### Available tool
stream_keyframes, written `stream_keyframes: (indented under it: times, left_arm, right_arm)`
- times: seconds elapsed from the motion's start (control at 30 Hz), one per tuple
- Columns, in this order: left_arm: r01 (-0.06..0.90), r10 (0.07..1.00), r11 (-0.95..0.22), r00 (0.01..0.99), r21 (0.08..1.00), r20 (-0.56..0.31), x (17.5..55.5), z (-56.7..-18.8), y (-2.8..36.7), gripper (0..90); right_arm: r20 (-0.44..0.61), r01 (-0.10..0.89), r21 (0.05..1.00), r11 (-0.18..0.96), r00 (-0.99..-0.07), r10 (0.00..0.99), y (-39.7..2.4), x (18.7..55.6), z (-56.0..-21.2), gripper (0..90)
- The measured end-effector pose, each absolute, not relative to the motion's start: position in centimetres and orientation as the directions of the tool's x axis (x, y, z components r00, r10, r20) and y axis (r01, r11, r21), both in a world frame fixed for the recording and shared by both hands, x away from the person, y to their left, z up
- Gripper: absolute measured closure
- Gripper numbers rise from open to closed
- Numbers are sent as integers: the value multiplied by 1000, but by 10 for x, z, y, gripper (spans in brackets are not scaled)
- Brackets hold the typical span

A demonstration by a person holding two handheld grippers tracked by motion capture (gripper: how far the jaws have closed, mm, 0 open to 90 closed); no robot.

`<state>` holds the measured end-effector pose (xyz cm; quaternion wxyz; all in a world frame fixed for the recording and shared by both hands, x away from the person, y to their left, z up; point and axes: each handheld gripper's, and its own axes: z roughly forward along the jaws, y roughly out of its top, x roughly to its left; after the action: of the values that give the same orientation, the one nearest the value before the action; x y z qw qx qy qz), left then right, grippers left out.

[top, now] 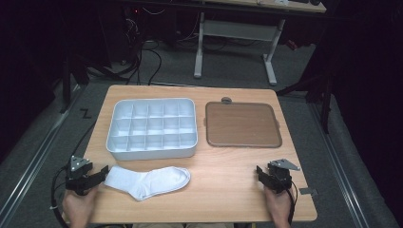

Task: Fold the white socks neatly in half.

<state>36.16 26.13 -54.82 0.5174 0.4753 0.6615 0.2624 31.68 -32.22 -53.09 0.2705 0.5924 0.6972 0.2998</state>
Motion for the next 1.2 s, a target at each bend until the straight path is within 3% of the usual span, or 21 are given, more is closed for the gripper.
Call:
stream_keyframes:
  times: [1.2]
  left_arm:
    - [359,902,406,-10,841,-431,361,-548,260,351]
  right_arm:
    - [-21,668,735,120,-155,988,-321,317,-531,447]
